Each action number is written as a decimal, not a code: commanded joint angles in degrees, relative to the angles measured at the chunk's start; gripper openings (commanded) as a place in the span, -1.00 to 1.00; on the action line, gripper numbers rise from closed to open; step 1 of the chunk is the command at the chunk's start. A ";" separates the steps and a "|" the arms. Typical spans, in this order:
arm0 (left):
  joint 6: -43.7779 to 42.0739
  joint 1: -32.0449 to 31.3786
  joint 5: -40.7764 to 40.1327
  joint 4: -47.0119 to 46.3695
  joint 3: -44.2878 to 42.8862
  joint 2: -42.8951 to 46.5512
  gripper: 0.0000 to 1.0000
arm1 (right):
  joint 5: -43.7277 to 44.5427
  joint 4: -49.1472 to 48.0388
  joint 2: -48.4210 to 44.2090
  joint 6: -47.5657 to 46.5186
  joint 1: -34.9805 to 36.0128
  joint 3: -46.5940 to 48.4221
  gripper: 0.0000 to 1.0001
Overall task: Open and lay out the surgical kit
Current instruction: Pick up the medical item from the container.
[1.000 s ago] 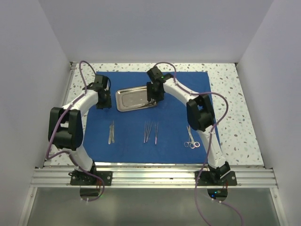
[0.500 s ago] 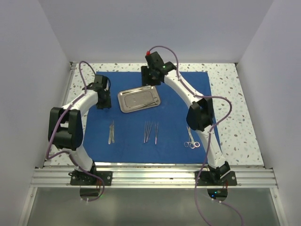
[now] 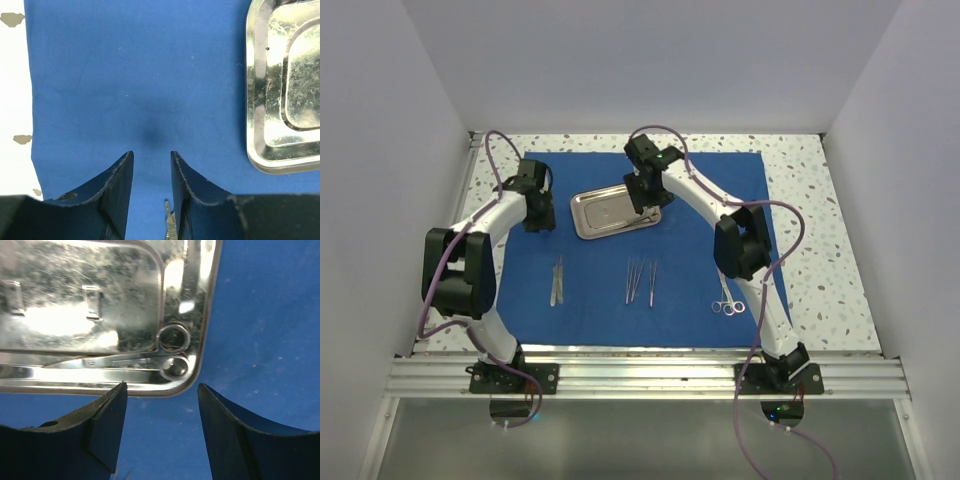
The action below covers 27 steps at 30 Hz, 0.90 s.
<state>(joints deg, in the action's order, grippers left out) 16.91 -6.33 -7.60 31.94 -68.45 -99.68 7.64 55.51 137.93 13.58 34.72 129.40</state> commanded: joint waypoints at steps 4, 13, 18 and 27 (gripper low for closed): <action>0.06 0.53 2.41 -2.15 0.68 1.50 -0.23 | 7.39 1.18 -2.76 -5.15 0.61 -1.35 0.25; 0.32 0.44 3.90 -2.68 1.38 2.38 -0.25 | 6.33 1.18 3.22 -4.80 2.37 4.54 0.25; 0.50 0.53 3.90 -3.38 2.88 3.70 -0.24 | 6.34 0.83 6.29 -5.06 2.37 4.45 0.26; 0.58 0.53 4.87 -3.64 3.67 4.05 -0.24 | 6.16 0.57 11.39 -5.06 2.37 5.42 0.25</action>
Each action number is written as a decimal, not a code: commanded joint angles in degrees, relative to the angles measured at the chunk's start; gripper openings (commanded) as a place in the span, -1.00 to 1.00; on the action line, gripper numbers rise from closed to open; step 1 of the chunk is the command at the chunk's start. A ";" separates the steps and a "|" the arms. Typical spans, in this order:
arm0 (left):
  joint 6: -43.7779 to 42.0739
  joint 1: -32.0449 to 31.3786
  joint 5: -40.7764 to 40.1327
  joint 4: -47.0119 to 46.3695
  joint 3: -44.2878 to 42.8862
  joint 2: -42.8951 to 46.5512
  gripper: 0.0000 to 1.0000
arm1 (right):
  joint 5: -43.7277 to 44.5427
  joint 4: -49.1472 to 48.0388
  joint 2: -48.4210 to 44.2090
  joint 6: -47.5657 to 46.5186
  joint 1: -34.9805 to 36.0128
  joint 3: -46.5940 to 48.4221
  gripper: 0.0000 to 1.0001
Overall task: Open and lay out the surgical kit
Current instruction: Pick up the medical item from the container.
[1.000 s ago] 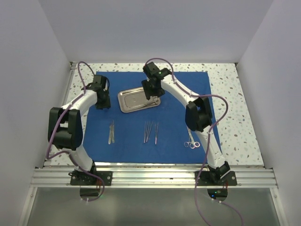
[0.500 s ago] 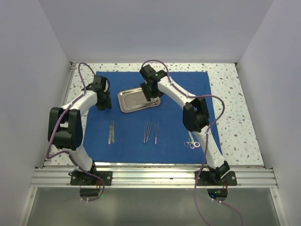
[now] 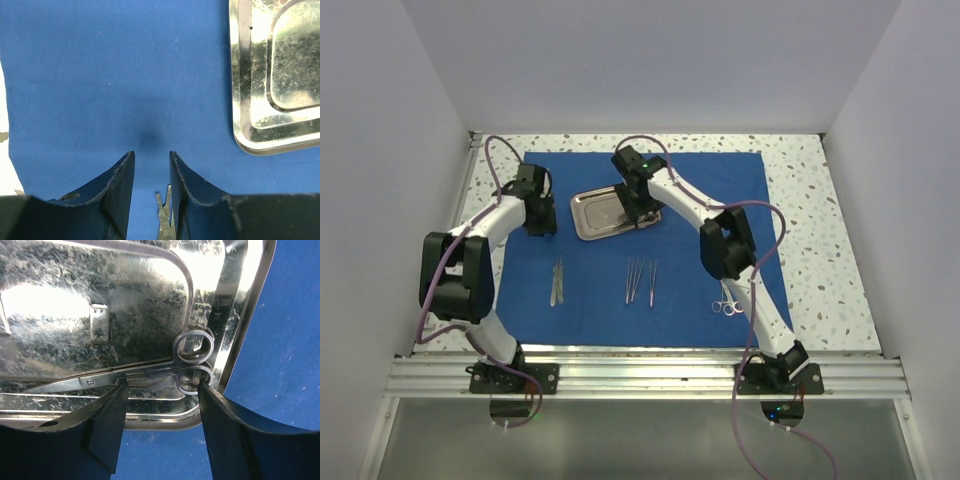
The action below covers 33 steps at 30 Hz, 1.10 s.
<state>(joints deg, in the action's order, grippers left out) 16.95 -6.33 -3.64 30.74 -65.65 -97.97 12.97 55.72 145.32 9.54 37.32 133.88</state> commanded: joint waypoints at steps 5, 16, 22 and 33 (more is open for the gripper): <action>0.54 0.53 1.79 -2.62 1.05 1.82 -0.24 | -1.63 0.00 7.17 -0.14 -0.14 0.94 0.25; 0.45 0.53 1.79 -2.00 0.96 0.77 -0.26 | -12.27 -1.67 10.78 2.76 0.12 -1.16 -0.43; 0.36 0.53 1.35 -1.65 0.35 -0.02 -0.26 | -12.80 -1.06 10.60 2.76 0.12 -1.78 -0.80; 0.19 0.53 1.18 -1.12 -0.09 -0.20 -0.28 | -14.19 -0.62 5.69 4.61 -0.05 0.84 -1.00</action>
<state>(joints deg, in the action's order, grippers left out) 16.95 -6.33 -2.22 30.63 -64.75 -98.50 4.93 55.99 147.22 11.70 36.29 136.29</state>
